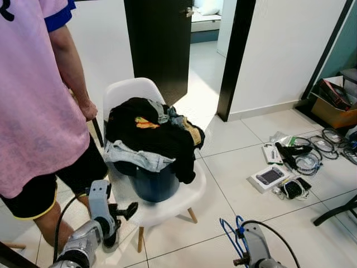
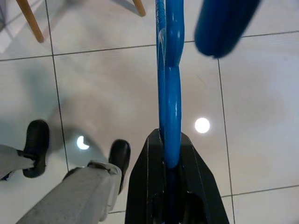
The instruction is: Hang hanger
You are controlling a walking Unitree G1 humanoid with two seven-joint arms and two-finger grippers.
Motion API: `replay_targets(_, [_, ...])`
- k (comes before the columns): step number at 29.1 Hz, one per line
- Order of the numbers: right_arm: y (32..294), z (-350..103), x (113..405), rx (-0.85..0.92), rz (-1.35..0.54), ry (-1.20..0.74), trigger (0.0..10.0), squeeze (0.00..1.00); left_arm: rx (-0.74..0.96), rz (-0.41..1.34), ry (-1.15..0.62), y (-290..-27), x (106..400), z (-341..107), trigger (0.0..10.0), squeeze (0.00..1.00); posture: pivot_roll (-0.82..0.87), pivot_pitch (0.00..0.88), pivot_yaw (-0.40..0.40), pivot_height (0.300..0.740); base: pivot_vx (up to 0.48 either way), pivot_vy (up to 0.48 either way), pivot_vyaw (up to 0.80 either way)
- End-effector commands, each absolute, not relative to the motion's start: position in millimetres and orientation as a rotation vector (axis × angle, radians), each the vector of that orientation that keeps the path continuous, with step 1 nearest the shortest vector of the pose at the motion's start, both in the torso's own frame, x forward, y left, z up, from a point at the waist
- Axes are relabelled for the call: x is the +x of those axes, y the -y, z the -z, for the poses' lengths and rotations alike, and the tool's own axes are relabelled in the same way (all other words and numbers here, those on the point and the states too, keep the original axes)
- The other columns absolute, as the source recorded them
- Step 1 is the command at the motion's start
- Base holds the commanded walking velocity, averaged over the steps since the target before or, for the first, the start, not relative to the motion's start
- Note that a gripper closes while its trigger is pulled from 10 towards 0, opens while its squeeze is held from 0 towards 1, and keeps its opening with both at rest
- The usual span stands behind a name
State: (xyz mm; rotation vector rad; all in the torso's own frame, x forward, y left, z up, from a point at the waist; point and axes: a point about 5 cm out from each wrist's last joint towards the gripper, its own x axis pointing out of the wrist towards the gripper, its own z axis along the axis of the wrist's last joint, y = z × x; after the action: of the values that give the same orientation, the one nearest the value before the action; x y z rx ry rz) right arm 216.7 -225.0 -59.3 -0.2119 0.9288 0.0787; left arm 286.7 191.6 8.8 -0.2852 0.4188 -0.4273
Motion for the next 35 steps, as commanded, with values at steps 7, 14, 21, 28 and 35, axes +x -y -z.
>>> replay_targets(7, [229,61,213,-0.218,-0.076,-0.955,10.0,0.0,-0.266,0.768,-0.281,-183,293,-43,10.0,0.0,-0.02,0.0,0.023,0.74,0.178,0.0,-0.8])
replay_targets(14, [231,61,211,-0.208,-0.064,-0.947,10.0,0.0,-0.288,1.033,-0.027,-174,288,-115,10.0,0.0,-0.02,0.0,0.017,0.74,0.073,0.0,-0.41])
replay_targets(21, [231,61,211,-0.207,-0.069,-0.944,10.0,0.0,-0.258,1.135,0.174,-156,285,-166,10.0,0.0,-0.02,0.0,0.014,0.74,0.108,0.0,0.0])
replay_targets(28, [229,60,212,-0.162,-0.089,-0.923,10.0,0.0,-0.319,1.017,0.341,-120,290,-214,10.0,0.0,-0.01,0.0,0.014,0.74,0.0,-0.219,0.0])
replay_targets(35, [224,60,213,-0.105,-0.12,-0.908,10.0,0.0,-0.337,0.945,0.295,-108,290,-208,10.0,0.0,-0.01,0.0,0.021,0.74,0.0,-0.425,0.51])
